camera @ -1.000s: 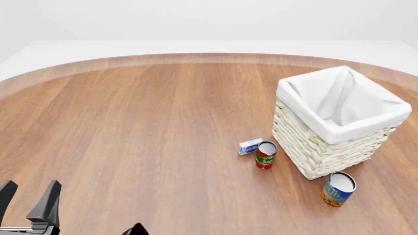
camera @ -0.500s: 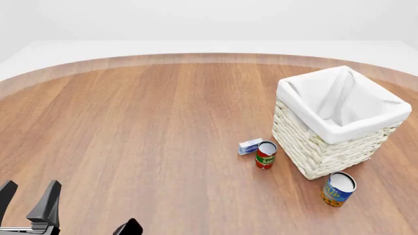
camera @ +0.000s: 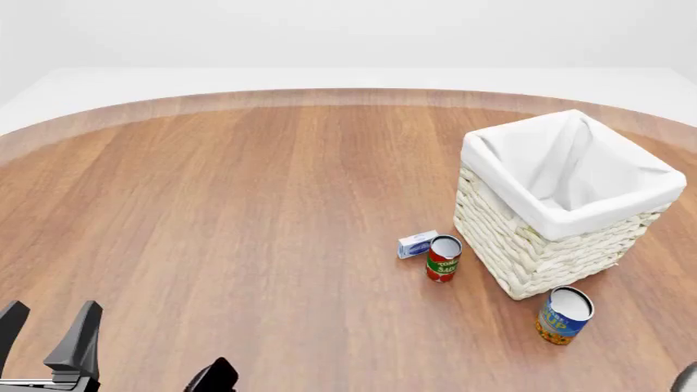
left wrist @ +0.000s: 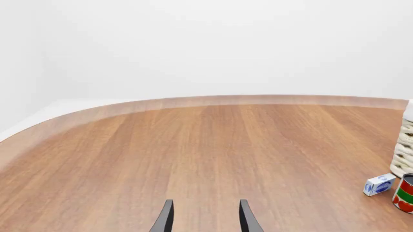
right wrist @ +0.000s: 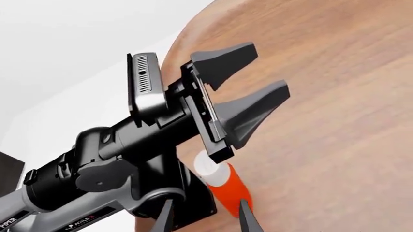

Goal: Pick up the ketchup, and put it in the basket.

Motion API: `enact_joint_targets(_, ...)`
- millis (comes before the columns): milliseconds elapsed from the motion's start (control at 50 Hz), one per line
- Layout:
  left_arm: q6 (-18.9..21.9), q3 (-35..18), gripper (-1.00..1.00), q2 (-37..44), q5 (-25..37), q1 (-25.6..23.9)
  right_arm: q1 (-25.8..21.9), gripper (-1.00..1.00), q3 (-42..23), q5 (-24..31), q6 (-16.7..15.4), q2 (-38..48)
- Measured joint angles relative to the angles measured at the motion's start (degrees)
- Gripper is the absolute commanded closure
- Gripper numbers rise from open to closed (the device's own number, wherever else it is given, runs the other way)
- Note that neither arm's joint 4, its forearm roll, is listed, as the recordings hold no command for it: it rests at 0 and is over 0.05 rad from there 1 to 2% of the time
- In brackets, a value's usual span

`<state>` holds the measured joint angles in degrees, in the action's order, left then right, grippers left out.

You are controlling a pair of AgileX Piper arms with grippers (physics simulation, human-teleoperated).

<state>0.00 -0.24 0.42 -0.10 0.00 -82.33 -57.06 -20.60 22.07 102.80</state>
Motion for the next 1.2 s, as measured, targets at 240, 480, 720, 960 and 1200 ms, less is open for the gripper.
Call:
enact_joint_targets(240, 0.0, 0.0, -1.0, 0.0, 0.0, 0.0, 0.97, -1.0, -0.1, -0.07, 0.06, 0.63)
enact_joint_targets(480, 0.0, 0.0, -1.0, 0.0, 0.0, 0.0, 0.48, -1.0, -0.53, -0.18, 0.37, 1.46)
enact_joint_targets(720, 0.0, 0.0, -1.0, 0.0, 0.0, 0.0, 0.17, -1.0, -1.79, 0.4, 0.31, 2.67)
enact_joint_targets(960, 0.0, 0.0, -1.0, 0.0, 0.0, 0.0, 0.49, -1.0, -3.62, 1.37, -0.09, 4.39)
enact_joint_targets(1200, 0.0, 0.0, -1.0, 0.0, 0.0, 0.0, 0.58, -1.0, -5.41, 2.39, -0.52, 5.78)
